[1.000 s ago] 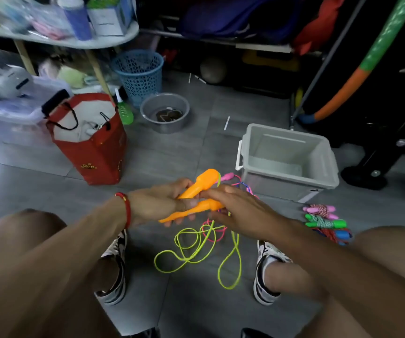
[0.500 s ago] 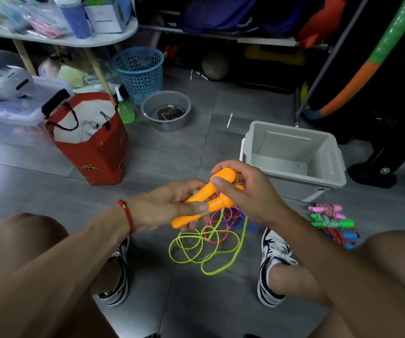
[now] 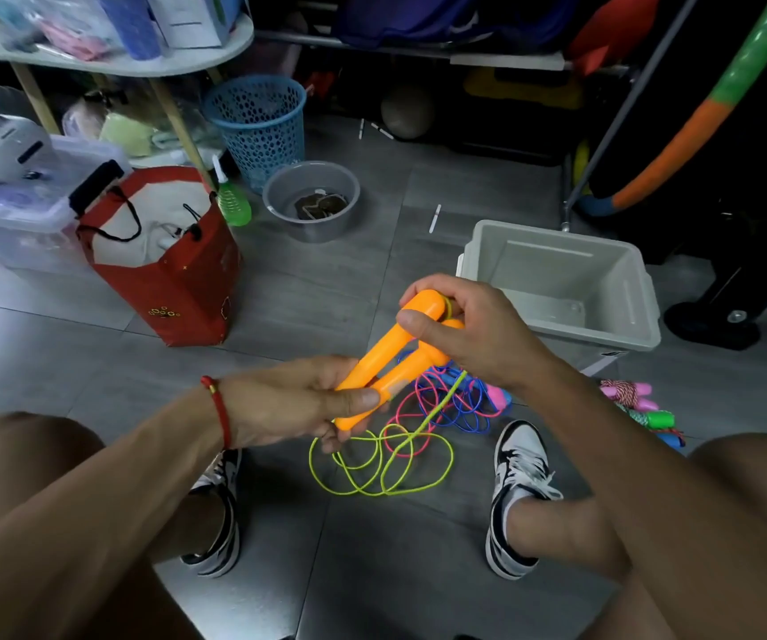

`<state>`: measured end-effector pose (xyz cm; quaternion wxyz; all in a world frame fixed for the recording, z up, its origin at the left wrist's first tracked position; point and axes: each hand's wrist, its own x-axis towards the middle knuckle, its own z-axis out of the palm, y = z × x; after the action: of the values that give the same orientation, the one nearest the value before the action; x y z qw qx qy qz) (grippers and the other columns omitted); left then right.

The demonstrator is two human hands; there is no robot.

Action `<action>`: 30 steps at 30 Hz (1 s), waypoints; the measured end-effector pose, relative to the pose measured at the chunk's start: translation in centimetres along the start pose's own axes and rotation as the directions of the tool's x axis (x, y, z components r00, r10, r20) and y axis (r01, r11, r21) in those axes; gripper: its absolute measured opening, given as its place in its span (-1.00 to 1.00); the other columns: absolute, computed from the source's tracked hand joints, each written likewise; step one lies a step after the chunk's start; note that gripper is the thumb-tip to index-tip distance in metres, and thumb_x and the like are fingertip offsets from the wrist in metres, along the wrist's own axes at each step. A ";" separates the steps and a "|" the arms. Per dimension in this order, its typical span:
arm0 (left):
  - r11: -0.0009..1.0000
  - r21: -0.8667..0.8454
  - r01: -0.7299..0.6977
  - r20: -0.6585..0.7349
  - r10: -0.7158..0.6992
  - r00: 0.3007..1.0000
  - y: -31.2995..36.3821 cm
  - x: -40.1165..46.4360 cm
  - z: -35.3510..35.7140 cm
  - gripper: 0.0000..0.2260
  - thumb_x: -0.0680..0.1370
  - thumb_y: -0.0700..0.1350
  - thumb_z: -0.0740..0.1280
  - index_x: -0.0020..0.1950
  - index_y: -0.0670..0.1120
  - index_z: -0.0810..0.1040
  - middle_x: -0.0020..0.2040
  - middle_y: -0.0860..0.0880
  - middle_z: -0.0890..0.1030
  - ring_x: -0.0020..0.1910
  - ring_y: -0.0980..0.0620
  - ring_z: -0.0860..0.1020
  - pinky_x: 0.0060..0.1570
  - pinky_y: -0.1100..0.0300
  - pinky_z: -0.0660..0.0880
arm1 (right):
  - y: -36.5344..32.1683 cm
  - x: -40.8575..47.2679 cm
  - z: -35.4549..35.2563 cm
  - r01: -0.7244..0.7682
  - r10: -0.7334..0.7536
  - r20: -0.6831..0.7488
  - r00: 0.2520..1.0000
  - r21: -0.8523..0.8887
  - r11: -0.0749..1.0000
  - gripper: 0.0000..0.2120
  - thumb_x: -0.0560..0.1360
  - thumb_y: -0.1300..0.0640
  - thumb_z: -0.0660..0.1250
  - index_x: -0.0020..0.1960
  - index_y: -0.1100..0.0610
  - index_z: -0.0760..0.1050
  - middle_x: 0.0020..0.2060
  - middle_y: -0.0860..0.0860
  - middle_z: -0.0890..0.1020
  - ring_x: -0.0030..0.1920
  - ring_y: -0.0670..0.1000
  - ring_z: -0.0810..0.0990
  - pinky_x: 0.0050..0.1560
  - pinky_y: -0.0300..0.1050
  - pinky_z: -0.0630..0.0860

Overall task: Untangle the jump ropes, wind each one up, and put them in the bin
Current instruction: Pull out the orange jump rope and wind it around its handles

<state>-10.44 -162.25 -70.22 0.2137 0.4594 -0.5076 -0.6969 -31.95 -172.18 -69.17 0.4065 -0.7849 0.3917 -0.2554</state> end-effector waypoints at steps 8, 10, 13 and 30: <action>0.888 -0.448 -0.103 -0.044 0.094 0.995 0.5 0.3 0.4 -0.84 0.59 -0.14 0.29 0.06 -0.21 0.42 -0.23 -0.11 0.44 -0.29 0.01 0.41 -0.34 0.21 0.36 | 0.7 0.4 -1.1 -0.169 0.166 0.035 0.986 0.154 0.973 -0.65 0.63 -0.35 0.01 -0.03 -0.21 0.48 -0.27 -0.14 0.62 -0.37 -0.18 0.47 -0.17 -0.05 0.41; 0.814 -0.548 -0.192 -0.129 0.145 0.981 0.9 0.5 0.3 -0.82 0.58 -0.12 0.31 0.06 -0.22 0.44 -0.22 -0.11 0.47 -0.28 0.00 0.43 -0.35 0.21 0.39 | 1.3 0.4 -0.6 -0.216 0.212 0.043 0.976 0.123 0.969 -0.60 0.66 -0.30 -0.03 0.01 -0.15 0.51 -0.23 -0.07 0.65 -0.42 -0.21 0.45 -0.16 -0.08 0.37; 0.739 -0.597 -0.312 -0.284 0.169 0.944 1.9 0.6 -0.5 -0.83 0.62 -0.12 0.16 0.02 -0.20 0.46 -0.24 -0.09 0.46 -0.29 0.02 0.42 -0.38 0.24 0.36 | 1.6 0.0 0.9 -0.216 0.216 0.006 0.976 0.065 0.974 -0.54 0.71 -0.15 0.01 -0.06 0.07 0.57 -0.31 0.00 0.59 -0.35 -0.17 0.51 -0.17 -0.12 0.41; 0.694 -0.617 -0.371 -0.384 0.146 0.912 2.1 1.0 -0.1 -0.84 0.65 -0.14 0.18 0.12 -0.22 0.43 -0.06 -0.18 0.52 -0.33 0.04 0.40 -0.41 0.26 0.32 | 0.1 -1.4 3.0 -0.300 0.218 0.402 0.889 0.152 0.942 -0.61 0.68 -0.11 0.15 -0.16 0.02 0.62 -0.46 -0.01 0.33 -0.47 -0.03 0.29 -0.34 -0.05 0.30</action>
<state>-11.24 -163.88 -68.71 0.5388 0.3740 -0.2390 -0.7160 -30.58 -169.71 -70.98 0.5855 -0.7123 0.3782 -0.0819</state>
